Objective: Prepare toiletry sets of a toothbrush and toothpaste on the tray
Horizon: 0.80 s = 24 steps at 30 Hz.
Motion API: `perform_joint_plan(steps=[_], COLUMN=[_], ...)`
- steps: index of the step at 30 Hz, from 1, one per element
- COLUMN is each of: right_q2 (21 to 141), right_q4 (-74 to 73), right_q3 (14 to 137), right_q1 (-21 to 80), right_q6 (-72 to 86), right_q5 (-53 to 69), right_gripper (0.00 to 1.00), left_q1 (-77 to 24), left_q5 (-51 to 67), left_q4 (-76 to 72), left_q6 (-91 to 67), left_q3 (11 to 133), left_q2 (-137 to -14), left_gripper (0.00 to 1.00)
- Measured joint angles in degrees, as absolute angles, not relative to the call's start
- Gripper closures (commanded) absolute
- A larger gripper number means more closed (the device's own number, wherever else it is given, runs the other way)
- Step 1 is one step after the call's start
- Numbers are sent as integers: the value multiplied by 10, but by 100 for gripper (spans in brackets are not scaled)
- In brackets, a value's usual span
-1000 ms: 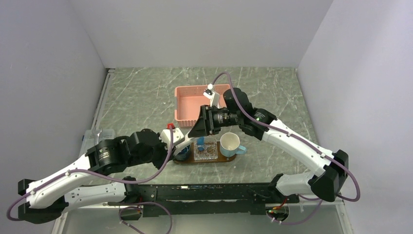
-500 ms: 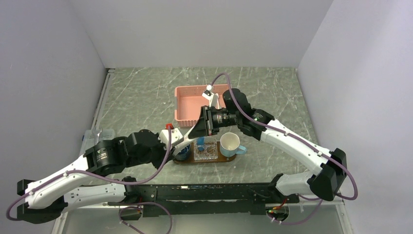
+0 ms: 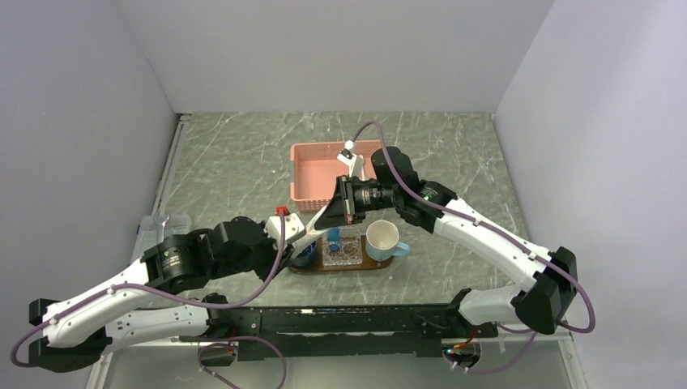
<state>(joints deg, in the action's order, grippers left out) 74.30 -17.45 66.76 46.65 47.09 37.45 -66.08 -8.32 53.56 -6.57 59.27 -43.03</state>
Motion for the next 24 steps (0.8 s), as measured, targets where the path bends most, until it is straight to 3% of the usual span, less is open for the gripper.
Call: perform_joint_plan(steps=[11,24], right_q2=[719,651], right_q4=[-245,-406], right_q3=[682,778], right_q1=[469,466], right_q6=[402,292], right_q5=[329,206], right_gripper=[100,100], left_q1=[-661,-661], left_q5=[-46,-48], left_q4=[470,438], left_q6=[-69,-71], left_q3=[580,585], left_q2=[-428,-430], left_gripper=[22,14])
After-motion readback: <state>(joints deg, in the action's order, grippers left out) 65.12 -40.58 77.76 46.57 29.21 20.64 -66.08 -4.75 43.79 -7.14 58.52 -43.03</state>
